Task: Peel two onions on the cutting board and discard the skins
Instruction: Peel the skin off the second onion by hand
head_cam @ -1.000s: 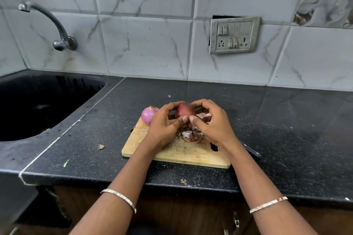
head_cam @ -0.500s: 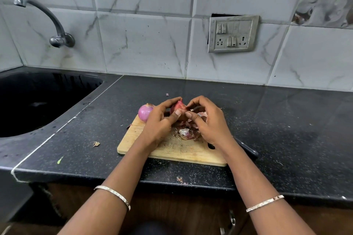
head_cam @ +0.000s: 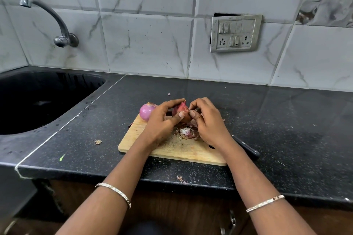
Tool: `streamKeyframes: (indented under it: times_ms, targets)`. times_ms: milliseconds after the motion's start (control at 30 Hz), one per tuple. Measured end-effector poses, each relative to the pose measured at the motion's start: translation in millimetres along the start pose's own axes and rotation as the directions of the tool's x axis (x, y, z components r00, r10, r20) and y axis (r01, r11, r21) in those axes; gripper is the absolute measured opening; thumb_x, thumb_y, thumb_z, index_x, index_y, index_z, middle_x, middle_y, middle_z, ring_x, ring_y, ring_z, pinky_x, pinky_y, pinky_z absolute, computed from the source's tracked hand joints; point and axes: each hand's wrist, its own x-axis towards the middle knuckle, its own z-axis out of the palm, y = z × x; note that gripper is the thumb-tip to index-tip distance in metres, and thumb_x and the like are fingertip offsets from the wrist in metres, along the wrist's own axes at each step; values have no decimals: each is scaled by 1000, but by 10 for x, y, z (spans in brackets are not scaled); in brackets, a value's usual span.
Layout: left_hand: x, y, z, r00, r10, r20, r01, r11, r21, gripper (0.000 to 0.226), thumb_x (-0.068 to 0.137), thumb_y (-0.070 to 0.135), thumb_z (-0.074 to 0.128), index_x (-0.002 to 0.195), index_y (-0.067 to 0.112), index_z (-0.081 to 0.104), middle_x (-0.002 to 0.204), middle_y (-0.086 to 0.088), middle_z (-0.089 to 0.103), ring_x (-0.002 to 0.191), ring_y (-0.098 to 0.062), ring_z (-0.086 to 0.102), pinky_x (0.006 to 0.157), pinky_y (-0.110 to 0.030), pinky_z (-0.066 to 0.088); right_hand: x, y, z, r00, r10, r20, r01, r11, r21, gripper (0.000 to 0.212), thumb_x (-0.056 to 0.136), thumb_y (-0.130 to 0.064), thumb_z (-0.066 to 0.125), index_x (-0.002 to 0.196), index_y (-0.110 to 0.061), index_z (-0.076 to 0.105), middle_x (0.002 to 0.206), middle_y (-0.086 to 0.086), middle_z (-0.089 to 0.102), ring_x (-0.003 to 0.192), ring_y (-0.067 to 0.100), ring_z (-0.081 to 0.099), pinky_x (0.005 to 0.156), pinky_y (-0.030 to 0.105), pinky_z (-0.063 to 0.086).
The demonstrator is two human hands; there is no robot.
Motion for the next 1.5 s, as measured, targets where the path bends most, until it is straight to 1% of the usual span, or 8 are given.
streamKeyframes:
  times_ms: [167,333,500,900,1100,1300,1400,1500]
  targets:
    - [9,-12,-10,1000,-6,-13,6,1000,-1,40,100,12,63,140,18,60,127,-12,66,114,-23,68,97,-43,58,-9,3,-25,995,84,-54,-79,993,86,11,101,-4,52,102,-15,55,99,0,62,94,17,59,80,34,50]
    - [-7,18,-7,1000,-11,-12,11,998,-56,39,100,7,61,139,15,59,124,-13,68,108,-25,72,93,-42,60,-19,-75,-79,993,105,-54,-95,982,164,21,93,-8,67,108,-23,63,103,-12,67,96,2,63,83,15,50]
    - [-1,-3,-13,1000,16,-3,-16,1000,-19,43,95,22,68,138,19,61,129,-11,66,113,-22,69,94,-40,59,-12,-28,-70,994,23,-108,-12,995,100,8,92,-15,70,95,-22,68,93,-14,66,91,9,64,79,42,57]
    - [11,-32,-20,999,45,10,-45,999,23,40,97,11,67,136,17,61,124,-11,68,103,-21,74,92,-38,60,-4,16,-19,997,-48,-53,45,997,-56,8,96,-10,64,100,-16,60,100,-5,57,88,9,53,77,28,45]
    - [15,-49,-18,997,79,10,-80,991,108,48,89,27,69,136,21,62,124,-3,69,113,-21,69,96,-43,58,-9,26,11,999,-47,23,50,989,-141,9,99,-6,54,105,-13,55,107,-3,49,93,14,50,78,33,44]
    - [34,-54,-13,995,96,2,-96,991,95,41,97,11,67,137,14,61,125,-4,69,113,-16,68,89,-25,57,-13,11,9,1000,-11,27,15,988,-157,8,102,-7,48,103,-14,52,107,-2,47,90,15,50,76,35,45]
    - [26,-35,-23,998,59,-21,-58,998,18,40,100,16,64,139,17,60,127,-6,66,115,-18,67,93,-35,59,-13,15,-1,999,22,-48,-28,990,-139,11,101,-5,47,101,-16,50,102,-3,50,85,14,49,74,35,43]
    - [8,-10,-26,999,21,-38,-23,999,-49,40,101,11,62,139,19,59,129,-6,63,117,-23,66,94,-44,59,-6,-2,-42,980,155,-127,-152,988,35,18,99,-3,52,104,-20,55,99,-7,60,88,3,56,75,21,44]
